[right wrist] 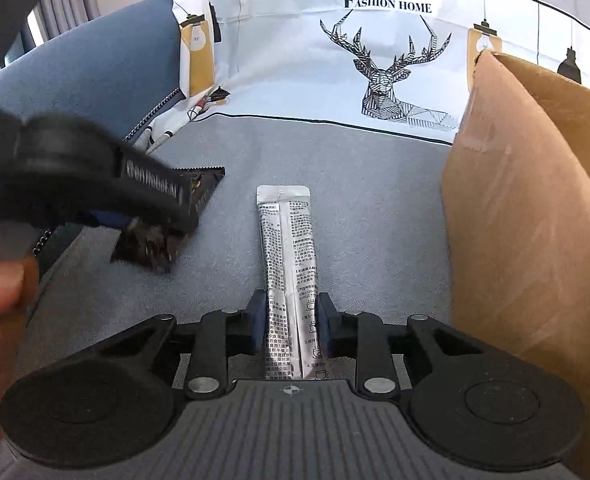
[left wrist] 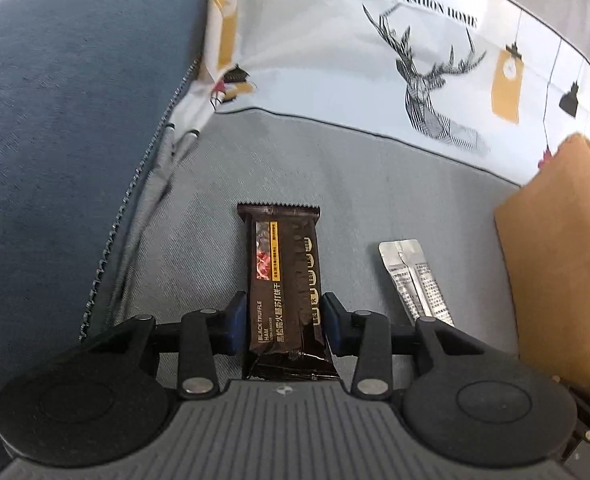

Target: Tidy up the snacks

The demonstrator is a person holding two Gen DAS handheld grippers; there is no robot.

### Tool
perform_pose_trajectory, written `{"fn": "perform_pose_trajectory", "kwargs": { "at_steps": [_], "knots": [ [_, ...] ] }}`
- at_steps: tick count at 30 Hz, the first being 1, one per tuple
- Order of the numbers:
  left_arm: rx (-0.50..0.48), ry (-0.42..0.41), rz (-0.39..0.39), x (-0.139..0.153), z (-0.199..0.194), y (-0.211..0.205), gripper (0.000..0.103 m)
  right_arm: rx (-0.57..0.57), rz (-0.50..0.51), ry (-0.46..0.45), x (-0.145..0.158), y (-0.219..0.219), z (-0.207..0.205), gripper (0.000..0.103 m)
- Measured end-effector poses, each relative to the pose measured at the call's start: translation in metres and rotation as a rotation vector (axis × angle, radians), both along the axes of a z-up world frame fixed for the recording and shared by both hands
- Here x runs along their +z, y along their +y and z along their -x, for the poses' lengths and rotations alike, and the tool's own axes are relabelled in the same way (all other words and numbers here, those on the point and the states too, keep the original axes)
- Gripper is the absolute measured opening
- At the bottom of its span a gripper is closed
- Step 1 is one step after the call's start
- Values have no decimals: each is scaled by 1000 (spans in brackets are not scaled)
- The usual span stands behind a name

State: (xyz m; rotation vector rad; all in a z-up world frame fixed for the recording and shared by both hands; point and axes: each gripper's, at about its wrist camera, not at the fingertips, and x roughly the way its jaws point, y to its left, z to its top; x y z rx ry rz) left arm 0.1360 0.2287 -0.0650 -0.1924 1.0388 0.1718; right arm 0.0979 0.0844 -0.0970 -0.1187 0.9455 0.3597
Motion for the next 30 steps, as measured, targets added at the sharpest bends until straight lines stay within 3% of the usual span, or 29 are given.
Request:
{"fn": "perform_pose_trajectory", "kwargs": {
  "at_steps": [14, 30],
  "knots": [
    [-23, 21, -33, -8, -4, -7, 59, -16, 12, 25, -5, 4, -9, 38],
    [-23, 20, -32, -9, -5, -7, 63, -39, -4, 10, -6, 5, -10, 38]
  ]
}}
